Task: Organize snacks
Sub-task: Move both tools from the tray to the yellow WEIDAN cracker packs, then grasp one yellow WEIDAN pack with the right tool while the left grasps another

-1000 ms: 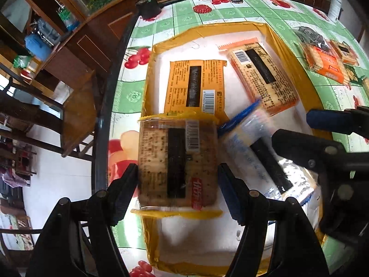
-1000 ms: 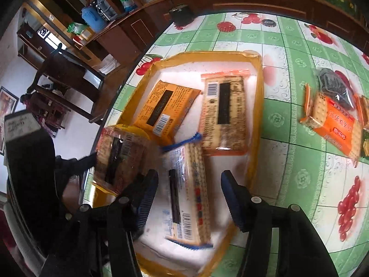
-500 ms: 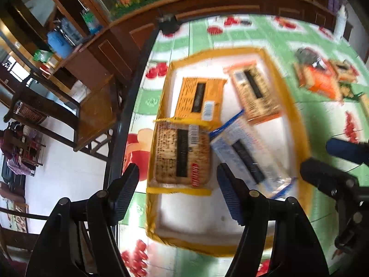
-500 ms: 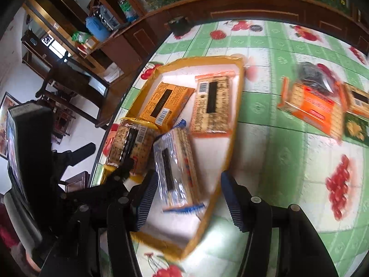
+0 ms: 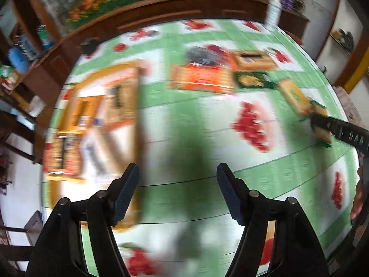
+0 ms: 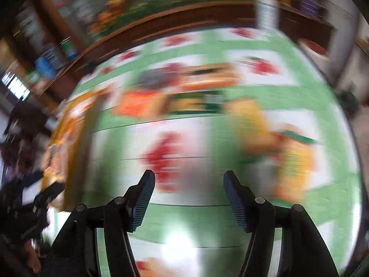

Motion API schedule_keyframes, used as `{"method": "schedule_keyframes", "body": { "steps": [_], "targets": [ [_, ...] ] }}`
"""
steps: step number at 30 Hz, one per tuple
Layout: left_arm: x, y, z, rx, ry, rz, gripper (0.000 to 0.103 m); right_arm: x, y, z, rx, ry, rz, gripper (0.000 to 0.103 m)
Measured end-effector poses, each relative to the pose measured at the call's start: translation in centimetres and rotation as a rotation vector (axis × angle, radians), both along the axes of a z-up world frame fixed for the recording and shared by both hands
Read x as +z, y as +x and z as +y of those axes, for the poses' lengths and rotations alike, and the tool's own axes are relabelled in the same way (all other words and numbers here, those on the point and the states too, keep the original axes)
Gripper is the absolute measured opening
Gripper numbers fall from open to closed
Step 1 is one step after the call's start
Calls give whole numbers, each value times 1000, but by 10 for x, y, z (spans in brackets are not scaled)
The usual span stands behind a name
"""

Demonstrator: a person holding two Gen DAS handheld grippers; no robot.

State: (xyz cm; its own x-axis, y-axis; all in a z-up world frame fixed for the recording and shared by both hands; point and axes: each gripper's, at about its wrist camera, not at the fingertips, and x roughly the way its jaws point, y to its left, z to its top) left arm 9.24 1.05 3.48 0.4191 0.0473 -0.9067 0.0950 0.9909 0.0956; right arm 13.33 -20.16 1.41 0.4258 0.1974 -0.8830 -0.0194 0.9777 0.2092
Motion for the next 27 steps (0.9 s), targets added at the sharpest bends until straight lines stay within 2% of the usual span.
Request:
{"method": "schedule_keyframes", "body": {
  "steps": [3, 7, 12, 17, 25, 27],
  "targets": [
    [-8, 17, -34, -15, -36, 42, 69, -4, 1, -58, -113, -20, 12, 67],
    [-11, 50, -79, -20, -98, 78, 69, -9, 2, -104, -195, -13, 37, 75],
    [-16, 86, -119, 4, -153, 123, 69, -26, 13, -111, -185, 23, 99, 77],
    [-27, 117, -142, 91, -252, 157, 69, -39, 21, -101, -160, 1, 122, 78],
    [-47, 133, -187, 81, -205, 187, 69, -53, 23, -96, -100, -48, 145, 80],
    [-49, 135, -199, 70, -162, 182, 69, -53, 21, -97, -81, -49, 146, 80]
  ]
}}
